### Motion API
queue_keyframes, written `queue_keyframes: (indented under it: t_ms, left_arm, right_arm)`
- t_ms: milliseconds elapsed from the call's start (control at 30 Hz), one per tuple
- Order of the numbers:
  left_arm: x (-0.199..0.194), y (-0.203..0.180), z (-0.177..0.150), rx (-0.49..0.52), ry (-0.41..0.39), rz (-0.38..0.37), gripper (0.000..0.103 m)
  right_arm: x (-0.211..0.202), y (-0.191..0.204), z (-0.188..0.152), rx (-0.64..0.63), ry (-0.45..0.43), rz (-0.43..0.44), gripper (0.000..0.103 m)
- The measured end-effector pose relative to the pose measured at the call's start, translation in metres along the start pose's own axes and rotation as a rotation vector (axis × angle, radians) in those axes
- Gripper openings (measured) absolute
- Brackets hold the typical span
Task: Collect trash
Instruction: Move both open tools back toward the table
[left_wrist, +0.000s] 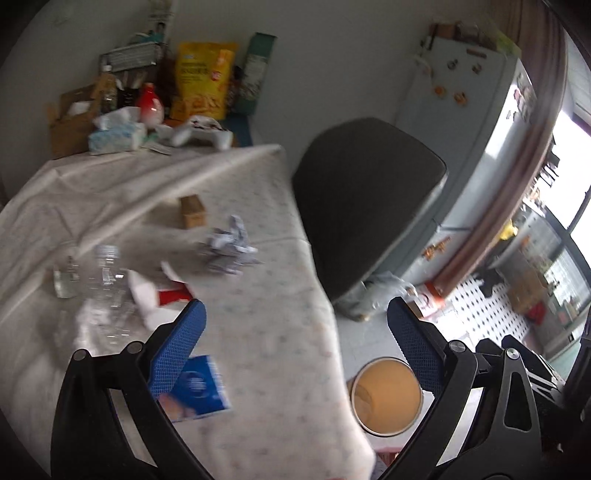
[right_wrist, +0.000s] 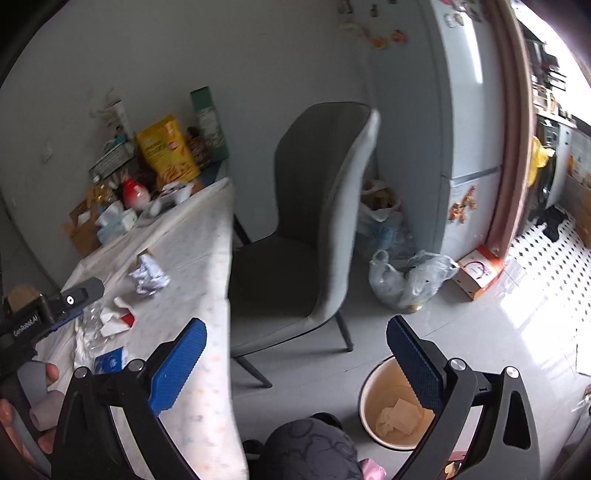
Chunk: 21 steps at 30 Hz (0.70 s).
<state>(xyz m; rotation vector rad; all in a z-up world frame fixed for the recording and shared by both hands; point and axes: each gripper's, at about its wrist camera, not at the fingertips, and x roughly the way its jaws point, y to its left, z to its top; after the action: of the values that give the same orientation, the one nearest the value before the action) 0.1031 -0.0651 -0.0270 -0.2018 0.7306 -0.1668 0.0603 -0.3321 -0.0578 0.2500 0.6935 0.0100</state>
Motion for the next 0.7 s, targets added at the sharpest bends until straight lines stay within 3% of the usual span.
queue_keyframes:
  t_ms: [333, 700]
  left_arm:
    - [-0.023, 0.067, -0.012, -0.047, -0.005, 0.057, 0.098]
    - [-0.020, 0.127, -0.029, -0.113, 0.051, 0.159, 0.098]
  right_arm:
    - [0.014, 0.070, -0.015, -0.129, 0.047, 0.151, 0.096]
    - [0.034, 0.134, -0.028, -0.253, 0.126, 0.201, 0.096]
